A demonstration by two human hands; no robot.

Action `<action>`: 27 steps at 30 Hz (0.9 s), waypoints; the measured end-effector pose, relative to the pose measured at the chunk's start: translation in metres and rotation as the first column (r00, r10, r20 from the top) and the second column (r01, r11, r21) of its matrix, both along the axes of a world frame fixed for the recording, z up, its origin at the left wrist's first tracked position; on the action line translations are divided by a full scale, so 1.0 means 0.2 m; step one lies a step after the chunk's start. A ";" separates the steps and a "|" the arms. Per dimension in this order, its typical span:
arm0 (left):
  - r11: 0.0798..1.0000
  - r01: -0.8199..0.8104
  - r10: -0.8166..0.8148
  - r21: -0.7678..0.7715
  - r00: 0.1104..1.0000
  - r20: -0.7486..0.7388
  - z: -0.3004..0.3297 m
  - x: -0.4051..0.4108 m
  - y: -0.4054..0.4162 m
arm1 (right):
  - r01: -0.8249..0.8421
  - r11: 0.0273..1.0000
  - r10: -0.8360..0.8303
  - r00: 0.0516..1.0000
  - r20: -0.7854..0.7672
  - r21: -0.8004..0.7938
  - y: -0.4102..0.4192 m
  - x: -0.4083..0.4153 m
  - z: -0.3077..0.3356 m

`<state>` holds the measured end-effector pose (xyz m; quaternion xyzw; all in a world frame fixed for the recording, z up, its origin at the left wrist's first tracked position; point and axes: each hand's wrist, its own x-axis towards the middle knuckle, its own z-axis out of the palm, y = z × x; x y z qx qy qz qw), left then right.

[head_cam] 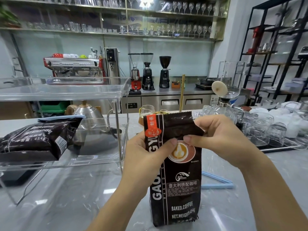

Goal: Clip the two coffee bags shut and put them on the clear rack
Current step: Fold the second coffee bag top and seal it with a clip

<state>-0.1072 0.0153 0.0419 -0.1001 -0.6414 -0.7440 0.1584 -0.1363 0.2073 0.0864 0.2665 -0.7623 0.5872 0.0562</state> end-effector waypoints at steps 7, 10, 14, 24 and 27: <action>1.000 0.029 -0.029 -0.008 0.999 0.037 -0.01 -0.02 -0.01 | -0.044 0.999 0.044 0.999 0.006 0.023 0.03 -0.02 -0.01; 0.998 0.051 -0.050 -0.027 0.997 0.059 0.00 -0.03 -0.01 | -0.087 0.996 0.087 0.996 0.023 0.019 0.07 -0.03 -0.02; 0.998 0.034 -0.028 -0.060 0.994 0.101 0.00 -0.04 -0.02 | -0.146 0.989 0.146 0.988 0.055 -0.009 0.10 -0.06 -0.04; 0.998 0.036 -0.027 -0.049 0.984 0.173 -0.02 -0.06 -0.03 | -0.134 0.989 0.141 0.981 0.135 -0.059 0.11 -0.09 -0.06; 0.999 0.022 -0.015 -0.034 0.982 0.188 -0.02 -0.06 -0.03 | -0.139 0.988 0.147 0.979 0.139 -0.066 0.12 -0.10 -0.07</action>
